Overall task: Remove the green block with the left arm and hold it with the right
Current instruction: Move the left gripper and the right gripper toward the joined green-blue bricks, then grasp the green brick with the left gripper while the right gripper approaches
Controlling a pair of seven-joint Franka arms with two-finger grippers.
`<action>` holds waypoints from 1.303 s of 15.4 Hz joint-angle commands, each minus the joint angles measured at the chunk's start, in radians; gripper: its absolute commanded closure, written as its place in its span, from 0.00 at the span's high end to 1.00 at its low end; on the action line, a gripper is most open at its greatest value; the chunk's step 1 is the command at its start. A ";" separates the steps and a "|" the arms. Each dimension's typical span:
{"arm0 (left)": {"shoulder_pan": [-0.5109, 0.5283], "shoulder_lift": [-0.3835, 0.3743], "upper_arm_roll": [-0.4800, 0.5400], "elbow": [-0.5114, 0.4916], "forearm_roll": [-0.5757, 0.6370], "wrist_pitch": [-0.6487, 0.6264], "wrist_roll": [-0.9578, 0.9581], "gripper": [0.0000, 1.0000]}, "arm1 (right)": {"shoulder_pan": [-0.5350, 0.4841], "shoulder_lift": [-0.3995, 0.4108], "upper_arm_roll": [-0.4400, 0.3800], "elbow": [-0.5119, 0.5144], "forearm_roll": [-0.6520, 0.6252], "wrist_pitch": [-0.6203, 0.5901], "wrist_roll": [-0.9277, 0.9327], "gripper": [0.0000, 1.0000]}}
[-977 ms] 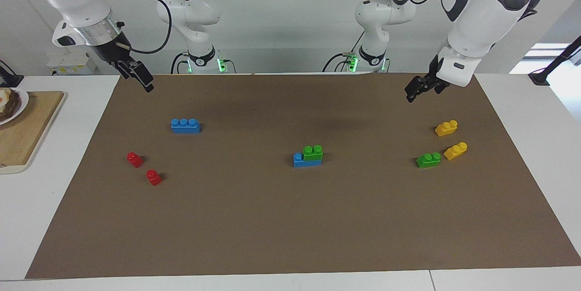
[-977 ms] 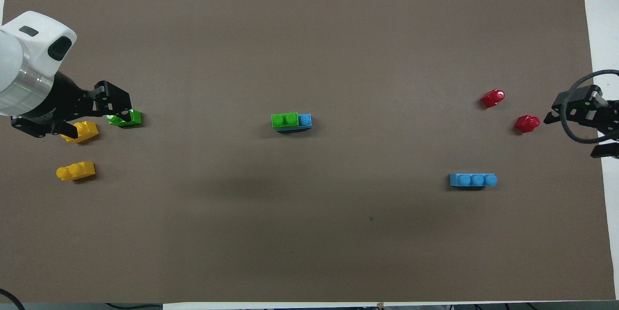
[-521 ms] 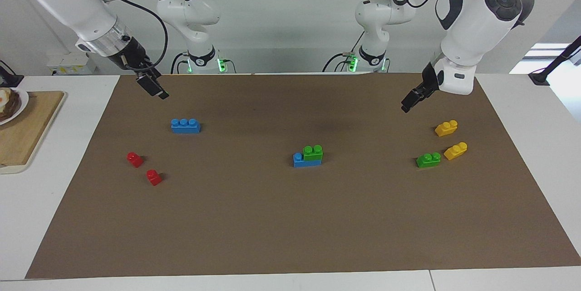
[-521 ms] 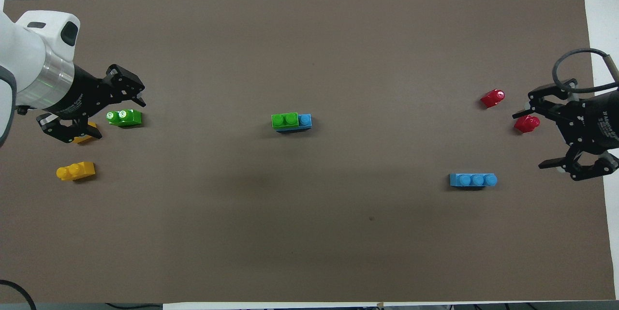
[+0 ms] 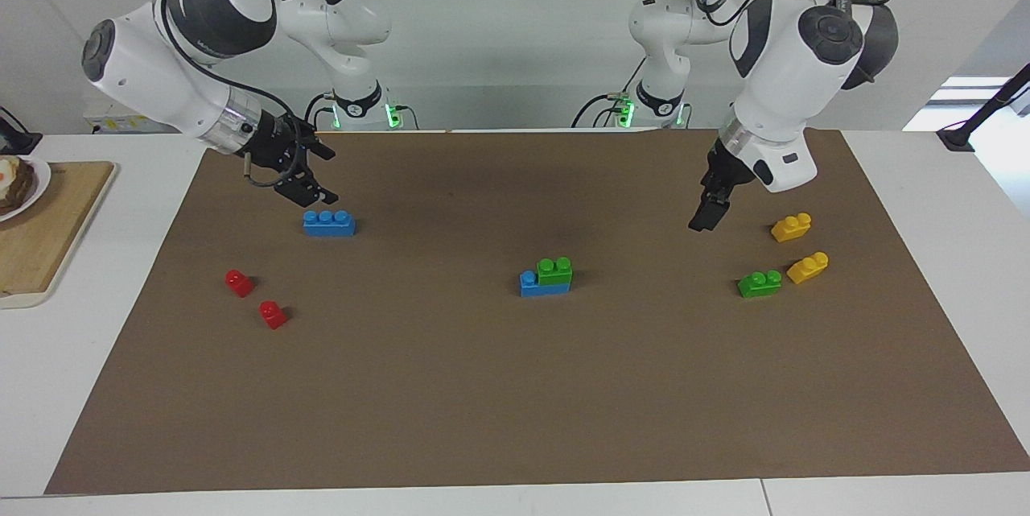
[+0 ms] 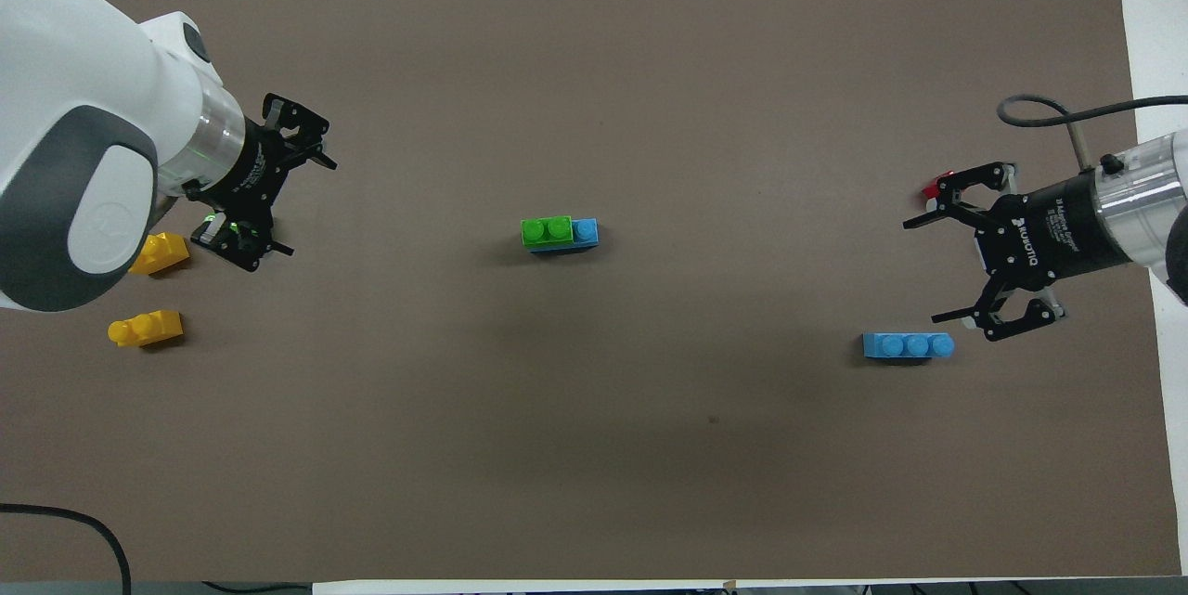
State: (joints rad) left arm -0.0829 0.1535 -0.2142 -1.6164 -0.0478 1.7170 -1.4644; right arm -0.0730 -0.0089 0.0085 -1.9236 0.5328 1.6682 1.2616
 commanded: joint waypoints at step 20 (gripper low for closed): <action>-0.348 0.284 0.019 0.075 0.080 0.256 -0.784 1.00 | 0.288 0.214 0.008 -0.037 0.154 0.488 0.157 1.00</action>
State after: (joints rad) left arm -0.4198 0.4475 -0.2040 -1.4892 0.0231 1.9111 -2.2183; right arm 0.1957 0.1770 0.0166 -1.9773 0.6530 2.1216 1.4108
